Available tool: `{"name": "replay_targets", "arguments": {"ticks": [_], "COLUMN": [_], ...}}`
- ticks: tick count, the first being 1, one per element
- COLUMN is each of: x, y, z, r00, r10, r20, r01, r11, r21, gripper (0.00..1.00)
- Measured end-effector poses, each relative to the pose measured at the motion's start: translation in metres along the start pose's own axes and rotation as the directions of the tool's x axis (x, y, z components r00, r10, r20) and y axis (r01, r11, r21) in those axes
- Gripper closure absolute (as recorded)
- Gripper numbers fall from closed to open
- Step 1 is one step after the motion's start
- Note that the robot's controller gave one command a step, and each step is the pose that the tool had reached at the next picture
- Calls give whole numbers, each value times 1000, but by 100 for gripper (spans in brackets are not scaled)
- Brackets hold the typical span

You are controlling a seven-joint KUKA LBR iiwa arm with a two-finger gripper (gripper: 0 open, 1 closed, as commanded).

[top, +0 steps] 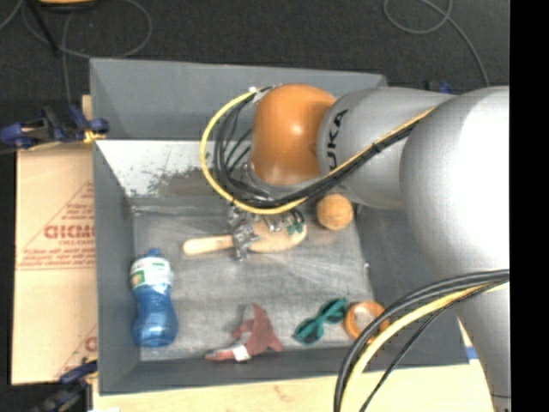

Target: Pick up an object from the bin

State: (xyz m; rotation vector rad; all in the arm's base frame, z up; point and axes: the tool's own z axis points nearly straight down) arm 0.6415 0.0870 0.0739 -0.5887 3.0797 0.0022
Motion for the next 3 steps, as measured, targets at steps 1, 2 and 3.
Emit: {"name": "replay_targets", "arguments": {"ticks": [1,2,3], "x": [0,13,21], "y": [0,22,-29], "z": [0,-1,-181], "r00": [1000,979,1000], "r10": [0,-206,21], "r20": [0,6,6], "r01": [0,206,-21], "r11": [1000,979,1000], "r21": [0,8,3], "gripper": [100,100,100]}}
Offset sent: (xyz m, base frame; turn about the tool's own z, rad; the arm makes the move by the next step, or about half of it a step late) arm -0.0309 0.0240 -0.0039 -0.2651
